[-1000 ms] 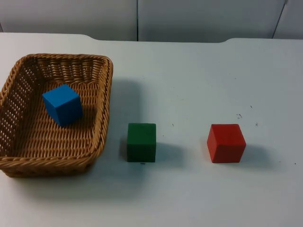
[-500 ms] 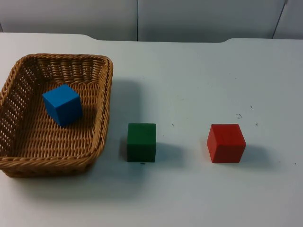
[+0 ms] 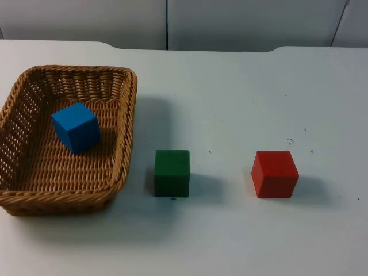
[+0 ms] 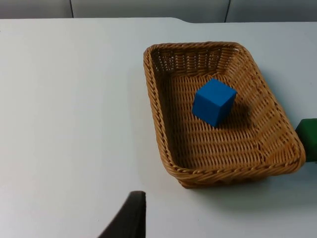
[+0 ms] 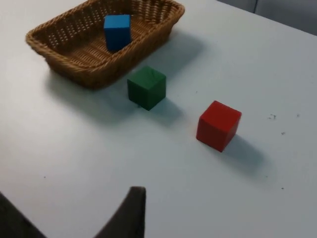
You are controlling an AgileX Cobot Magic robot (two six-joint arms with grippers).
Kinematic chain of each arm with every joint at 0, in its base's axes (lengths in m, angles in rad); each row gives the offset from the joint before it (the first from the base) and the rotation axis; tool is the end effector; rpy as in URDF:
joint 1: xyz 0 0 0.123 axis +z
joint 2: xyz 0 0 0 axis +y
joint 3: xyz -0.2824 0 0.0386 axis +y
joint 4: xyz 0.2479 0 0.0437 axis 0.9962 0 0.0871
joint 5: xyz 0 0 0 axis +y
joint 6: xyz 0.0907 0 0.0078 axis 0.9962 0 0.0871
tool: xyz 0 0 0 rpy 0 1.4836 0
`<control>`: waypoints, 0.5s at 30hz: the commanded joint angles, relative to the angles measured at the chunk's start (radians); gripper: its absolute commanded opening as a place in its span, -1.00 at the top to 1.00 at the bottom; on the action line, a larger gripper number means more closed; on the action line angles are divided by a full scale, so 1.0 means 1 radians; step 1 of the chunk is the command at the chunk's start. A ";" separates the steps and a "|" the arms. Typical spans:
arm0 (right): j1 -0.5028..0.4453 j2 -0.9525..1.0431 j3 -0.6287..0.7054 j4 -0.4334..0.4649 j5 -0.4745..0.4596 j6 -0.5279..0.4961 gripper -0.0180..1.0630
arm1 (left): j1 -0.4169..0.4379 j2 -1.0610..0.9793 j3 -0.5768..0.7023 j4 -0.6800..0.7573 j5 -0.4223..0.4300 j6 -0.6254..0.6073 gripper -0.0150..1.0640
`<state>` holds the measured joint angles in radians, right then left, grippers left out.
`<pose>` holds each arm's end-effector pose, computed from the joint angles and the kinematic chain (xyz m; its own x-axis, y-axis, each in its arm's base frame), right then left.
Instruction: Pick up the basket with the left hand and place the blue cube into the basket with the right hand.
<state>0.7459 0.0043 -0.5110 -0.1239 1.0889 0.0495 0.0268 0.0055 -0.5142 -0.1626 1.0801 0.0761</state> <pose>0.0016 -0.0121 0.2785 -0.3419 -0.3270 -0.8810 -0.6065 0.7929 -0.0589 -0.0067 -0.0132 0.2804 -0.4605 -0.0134 -0.8875 0.0997 0.9928 -0.0667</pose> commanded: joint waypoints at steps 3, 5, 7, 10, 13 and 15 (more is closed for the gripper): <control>-0.116 -0.004 0.005 -0.001 -0.013 -0.004 -0.98 | 0.004 -0.006 0.002 0.003 -0.009 -0.004 -0.98; -0.156 -0.004 0.005 -0.001 -0.013 -0.004 -0.98 | 0.004 -0.006 0.002 0.003 -0.009 -0.004 -0.98; -0.251 -0.004 0.005 -0.001 -0.013 -0.004 -0.98 | 0.004 -0.006 0.002 0.003 -0.009 -0.004 -0.98; -0.334 -0.004 0.005 -0.001 -0.013 -0.004 -0.98 | 0.004 -0.006 0.002 0.003 -0.009 -0.004 -0.98; -0.449 -0.004 0.005 -0.001 -0.013 -0.004 -0.98 | 0.004 -0.006 0.002 0.003 -0.009 -0.004 -0.98; -0.507 -0.004 0.005 -0.001 -0.013 -0.004 -0.98 | 0.004 -0.006 0.002 0.003 -0.009 -0.004 -0.98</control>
<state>0.2775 0.0043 -0.5073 -0.1239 1.0881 0.0495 0.0268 0.0055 -0.5142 -0.1626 1.0801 0.0761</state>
